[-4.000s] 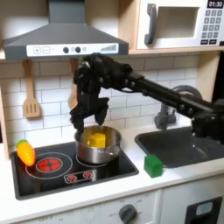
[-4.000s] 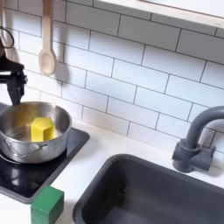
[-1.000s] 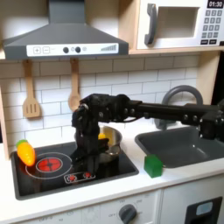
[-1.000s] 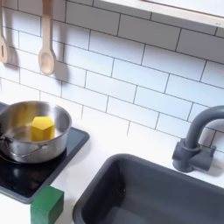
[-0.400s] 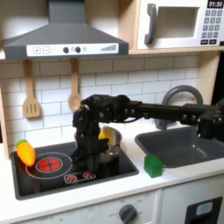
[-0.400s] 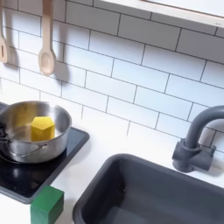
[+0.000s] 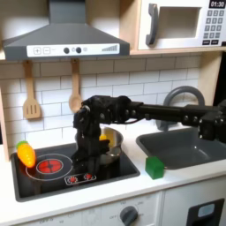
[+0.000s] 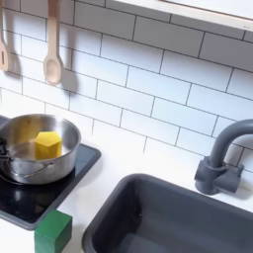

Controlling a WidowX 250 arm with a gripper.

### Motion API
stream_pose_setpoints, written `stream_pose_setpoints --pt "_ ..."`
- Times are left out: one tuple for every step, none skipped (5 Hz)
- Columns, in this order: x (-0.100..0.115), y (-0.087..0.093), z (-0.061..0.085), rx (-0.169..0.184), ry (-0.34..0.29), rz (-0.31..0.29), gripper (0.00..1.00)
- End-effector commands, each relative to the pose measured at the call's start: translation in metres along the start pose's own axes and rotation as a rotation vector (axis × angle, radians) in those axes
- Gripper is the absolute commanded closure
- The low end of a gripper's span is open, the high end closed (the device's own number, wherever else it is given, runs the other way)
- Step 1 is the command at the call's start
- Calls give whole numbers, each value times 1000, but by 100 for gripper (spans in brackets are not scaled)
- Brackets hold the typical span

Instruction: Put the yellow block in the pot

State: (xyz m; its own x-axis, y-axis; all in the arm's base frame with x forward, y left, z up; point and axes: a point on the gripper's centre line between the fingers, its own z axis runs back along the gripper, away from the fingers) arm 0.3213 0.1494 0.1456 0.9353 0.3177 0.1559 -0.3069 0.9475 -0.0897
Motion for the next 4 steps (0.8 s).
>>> stream_pose_setpoints --pt "-2 0 -4 2 7 0 100" --pt "-3 2 -7 5 16 4 100" --pt "-4 3 -9 8 16 4 100" --pt "-3 3 -8 6 15 4 100"
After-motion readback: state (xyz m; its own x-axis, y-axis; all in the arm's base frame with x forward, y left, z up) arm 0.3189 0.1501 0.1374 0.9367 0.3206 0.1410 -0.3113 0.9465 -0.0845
